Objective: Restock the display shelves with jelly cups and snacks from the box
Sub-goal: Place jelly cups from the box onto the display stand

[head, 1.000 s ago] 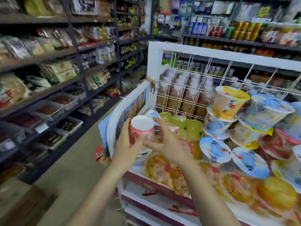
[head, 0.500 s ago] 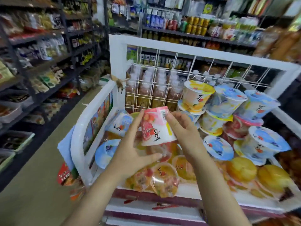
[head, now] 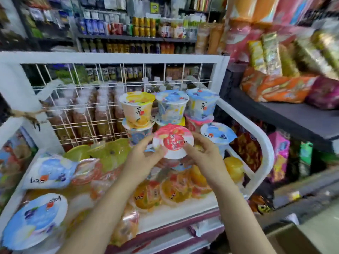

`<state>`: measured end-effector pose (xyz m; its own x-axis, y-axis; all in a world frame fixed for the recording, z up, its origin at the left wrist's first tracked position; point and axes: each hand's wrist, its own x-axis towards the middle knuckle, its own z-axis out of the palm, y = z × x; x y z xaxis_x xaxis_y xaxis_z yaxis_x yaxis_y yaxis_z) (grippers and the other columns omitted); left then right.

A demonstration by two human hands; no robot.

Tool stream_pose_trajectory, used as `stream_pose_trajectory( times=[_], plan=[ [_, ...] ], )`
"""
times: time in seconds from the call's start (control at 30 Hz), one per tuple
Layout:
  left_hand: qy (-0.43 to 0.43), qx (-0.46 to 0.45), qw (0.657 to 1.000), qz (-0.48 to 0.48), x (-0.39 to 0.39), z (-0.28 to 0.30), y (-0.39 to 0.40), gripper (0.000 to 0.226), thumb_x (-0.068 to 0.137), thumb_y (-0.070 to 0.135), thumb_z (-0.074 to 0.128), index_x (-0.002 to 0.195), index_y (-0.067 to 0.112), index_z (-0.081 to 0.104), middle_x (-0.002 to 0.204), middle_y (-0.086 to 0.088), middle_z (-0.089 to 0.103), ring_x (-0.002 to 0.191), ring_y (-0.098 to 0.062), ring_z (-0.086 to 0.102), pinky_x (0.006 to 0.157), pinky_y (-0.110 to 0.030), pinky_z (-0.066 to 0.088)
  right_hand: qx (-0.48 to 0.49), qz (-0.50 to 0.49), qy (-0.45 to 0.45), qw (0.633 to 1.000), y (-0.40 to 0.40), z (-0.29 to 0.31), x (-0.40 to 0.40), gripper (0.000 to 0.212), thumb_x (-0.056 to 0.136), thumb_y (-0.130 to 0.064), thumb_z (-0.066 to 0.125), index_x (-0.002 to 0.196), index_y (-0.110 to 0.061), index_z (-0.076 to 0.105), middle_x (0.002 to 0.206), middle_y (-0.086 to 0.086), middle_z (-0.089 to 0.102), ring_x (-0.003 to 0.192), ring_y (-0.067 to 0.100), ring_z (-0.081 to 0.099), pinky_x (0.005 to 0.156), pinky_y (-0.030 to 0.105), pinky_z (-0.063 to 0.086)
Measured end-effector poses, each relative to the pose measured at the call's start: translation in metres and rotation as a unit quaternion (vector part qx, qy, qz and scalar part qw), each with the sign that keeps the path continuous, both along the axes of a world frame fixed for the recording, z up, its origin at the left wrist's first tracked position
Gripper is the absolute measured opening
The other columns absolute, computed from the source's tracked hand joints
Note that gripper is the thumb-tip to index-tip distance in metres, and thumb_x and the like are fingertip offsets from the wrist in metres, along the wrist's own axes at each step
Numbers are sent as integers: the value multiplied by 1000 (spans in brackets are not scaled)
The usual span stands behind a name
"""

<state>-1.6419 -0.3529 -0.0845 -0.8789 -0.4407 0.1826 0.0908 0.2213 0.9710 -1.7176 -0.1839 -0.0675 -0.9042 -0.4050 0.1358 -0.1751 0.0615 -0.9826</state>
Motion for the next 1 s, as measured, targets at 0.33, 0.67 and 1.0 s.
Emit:
stream_pose_trajectory(
  times=[0.33,0.67,1.0],
  plan=[
    [-26,-71,997,-21,-34,-13,13,40,88,52,60,127,48,58,132,34,50,126,7,46,110,-33,41,172,35,159,971,23,-29,-32,58,90,-49,66,143,-38,46,142,-14,51,132,4,43,108,33,43],
    [-6,-85,996,-32,-31,-23,24,46,88,47,60,133,38,58,131,22,61,118,8,56,96,-14,46,145,26,181,972,23,-48,-35,60,90,-54,61,144,-49,35,142,-11,48,129,7,49,101,40,50],
    [26,-247,958,145,36,-10,-29,35,95,48,53,119,27,67,118,14,59,111,-3,57,96,-34,50,101,-49,343,933,-13,-16,15,43,91,-52,56,119,-20,63,95,-11,56,82,7,54,67,29,50]
  ],
)
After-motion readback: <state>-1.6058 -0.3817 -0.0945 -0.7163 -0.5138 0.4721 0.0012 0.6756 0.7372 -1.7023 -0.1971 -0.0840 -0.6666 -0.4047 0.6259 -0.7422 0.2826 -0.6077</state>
